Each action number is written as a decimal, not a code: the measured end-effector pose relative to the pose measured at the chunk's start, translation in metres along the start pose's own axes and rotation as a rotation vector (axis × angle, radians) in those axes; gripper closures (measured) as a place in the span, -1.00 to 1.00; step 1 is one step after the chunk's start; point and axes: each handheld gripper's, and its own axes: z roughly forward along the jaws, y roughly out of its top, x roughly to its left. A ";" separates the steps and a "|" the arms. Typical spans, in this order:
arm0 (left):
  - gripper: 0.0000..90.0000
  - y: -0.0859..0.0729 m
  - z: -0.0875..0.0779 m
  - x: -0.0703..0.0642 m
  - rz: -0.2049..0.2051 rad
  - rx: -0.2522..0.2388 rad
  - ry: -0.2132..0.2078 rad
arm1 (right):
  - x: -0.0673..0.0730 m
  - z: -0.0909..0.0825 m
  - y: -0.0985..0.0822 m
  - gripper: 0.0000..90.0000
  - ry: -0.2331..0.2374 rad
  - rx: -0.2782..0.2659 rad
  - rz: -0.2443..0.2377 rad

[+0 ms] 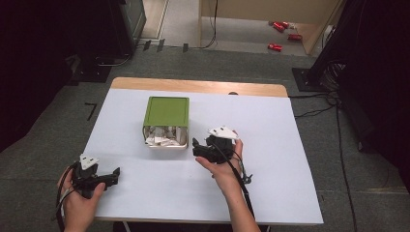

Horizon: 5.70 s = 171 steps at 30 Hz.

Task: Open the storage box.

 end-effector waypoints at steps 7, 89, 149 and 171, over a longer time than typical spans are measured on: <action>-1.00 0.000 0.000 0.000 0.001 0.001 0.000 | 0.014 0.010 0.000 -0.45 0.004 0.014 -0.018; -1.00 0.000 0.000 0.000 0.002 0.004 -0.002 | 0.060 0.045 -0.035 0.75 -0.135 0.055 0.096; -1.00 0.000 0.000 0.000 0.002 0.004 -0.002 | 0.093 -0.016 -0.053 0.88 -0.140 -0.020 0.105; -1.00 0.000 0.000 0.000 0.002 0.005 -0.002 | 0.092 -0.038 -0.059 0.17 -0.013 -0.050 0.137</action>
